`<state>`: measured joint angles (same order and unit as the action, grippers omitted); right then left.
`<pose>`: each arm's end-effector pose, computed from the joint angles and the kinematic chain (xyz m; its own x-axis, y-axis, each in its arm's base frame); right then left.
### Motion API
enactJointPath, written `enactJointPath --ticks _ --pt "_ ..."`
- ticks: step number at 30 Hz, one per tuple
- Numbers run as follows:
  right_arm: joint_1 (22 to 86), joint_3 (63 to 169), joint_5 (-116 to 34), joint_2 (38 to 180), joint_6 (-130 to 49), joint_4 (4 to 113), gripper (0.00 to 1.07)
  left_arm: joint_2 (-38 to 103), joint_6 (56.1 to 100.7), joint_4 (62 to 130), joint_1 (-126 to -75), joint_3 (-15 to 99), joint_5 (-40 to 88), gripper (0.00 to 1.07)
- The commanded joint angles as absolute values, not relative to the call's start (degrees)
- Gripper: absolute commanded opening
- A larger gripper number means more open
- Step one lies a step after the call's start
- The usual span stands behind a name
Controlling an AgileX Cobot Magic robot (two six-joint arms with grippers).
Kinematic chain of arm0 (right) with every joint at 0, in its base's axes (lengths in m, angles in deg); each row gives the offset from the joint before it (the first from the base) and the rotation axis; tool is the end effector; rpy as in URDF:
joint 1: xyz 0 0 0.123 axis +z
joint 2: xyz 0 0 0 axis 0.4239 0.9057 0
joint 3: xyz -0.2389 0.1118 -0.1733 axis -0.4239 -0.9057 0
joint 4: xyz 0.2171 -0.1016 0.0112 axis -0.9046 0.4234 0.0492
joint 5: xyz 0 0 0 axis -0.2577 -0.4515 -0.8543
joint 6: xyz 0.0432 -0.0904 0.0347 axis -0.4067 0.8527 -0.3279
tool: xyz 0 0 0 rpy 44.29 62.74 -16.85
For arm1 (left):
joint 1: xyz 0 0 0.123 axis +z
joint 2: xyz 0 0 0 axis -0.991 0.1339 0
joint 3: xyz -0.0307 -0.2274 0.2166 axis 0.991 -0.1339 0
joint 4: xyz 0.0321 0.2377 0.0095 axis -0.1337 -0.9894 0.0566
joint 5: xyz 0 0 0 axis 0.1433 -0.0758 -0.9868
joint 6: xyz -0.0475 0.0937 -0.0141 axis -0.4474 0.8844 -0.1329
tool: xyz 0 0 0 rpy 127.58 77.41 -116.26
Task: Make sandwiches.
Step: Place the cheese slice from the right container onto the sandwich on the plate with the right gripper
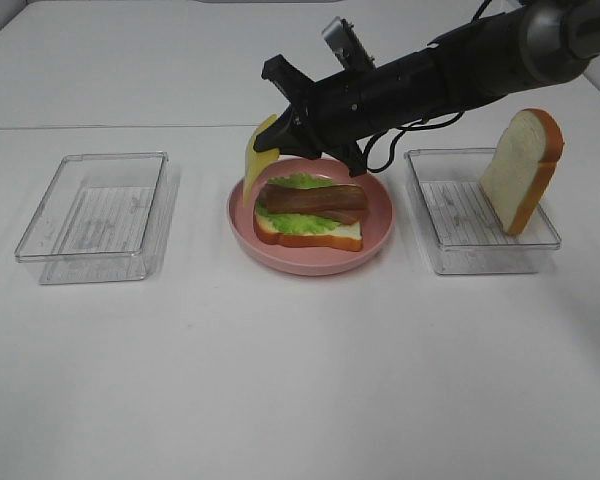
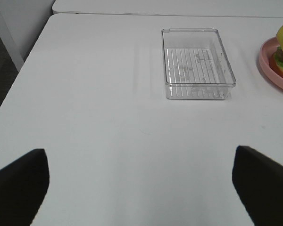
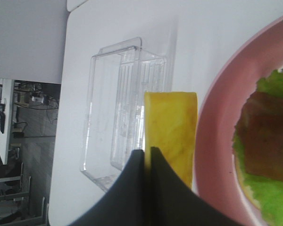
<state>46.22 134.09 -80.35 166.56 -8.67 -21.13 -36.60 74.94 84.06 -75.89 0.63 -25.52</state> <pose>0.4334 0.2331 0.1751 -0.9295 0.2198 -0.2963 -0.1022 0.6183 0.7793 -0.0324 -0.0082 0.2660 -0.4365 -0.0675 -0.8972 -0.0816 0.9960 -0.0352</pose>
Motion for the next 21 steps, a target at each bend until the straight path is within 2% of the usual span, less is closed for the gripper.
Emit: enactJointPath --ticks 1,9,21 --pt "45.99 135.24 -80.12 167.59 -10.56 -17.87 0.00 -37.57 74.59 84.52 -75.66 0.52 -24.60 1.00" --pt "45.94 135.24 -77.65 167.64 -17.55 -5.09 0.00 -37.57 74.59 84.52 -75.66 0.52 -24.60 1.00" --pt "45.94 135.24 -73.30 166.78 -24.65 6.65 0.00 -37.57 74.59 84.52 -75.66 0.52 -24.60 1.00"
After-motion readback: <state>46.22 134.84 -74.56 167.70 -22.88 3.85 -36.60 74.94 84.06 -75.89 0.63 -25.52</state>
